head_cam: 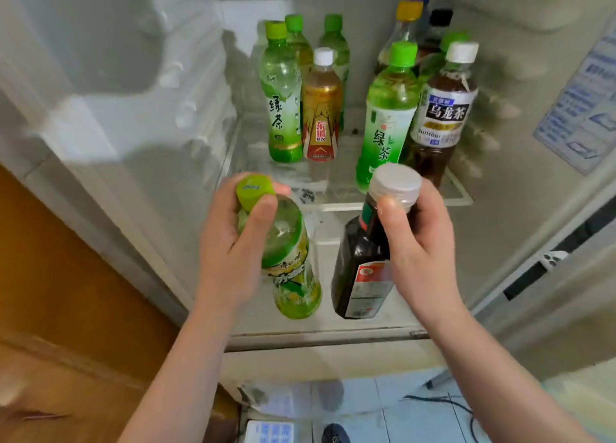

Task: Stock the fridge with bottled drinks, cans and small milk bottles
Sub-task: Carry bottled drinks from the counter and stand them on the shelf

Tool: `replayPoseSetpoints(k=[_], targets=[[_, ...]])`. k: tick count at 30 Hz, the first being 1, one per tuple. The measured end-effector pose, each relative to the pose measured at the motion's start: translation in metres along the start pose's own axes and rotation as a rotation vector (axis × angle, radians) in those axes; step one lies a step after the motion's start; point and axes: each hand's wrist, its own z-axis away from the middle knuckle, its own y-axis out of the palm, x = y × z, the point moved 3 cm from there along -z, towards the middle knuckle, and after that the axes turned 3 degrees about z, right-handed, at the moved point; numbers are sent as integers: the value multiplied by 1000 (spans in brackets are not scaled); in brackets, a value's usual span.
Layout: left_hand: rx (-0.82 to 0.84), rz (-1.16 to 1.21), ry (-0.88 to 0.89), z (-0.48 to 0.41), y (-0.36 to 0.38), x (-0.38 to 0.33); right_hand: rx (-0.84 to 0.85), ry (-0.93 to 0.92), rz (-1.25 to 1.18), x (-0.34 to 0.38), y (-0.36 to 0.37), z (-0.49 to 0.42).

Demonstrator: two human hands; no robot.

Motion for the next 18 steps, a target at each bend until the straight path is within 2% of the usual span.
replayPoseSetpoints(k=[9,18], targets=[[-116,-61,227,-95,17,-10,-68,-180,-70,1,50,-92],[-221,-137,200,-154,23,29,6,-146,19,-44,87,-151]])
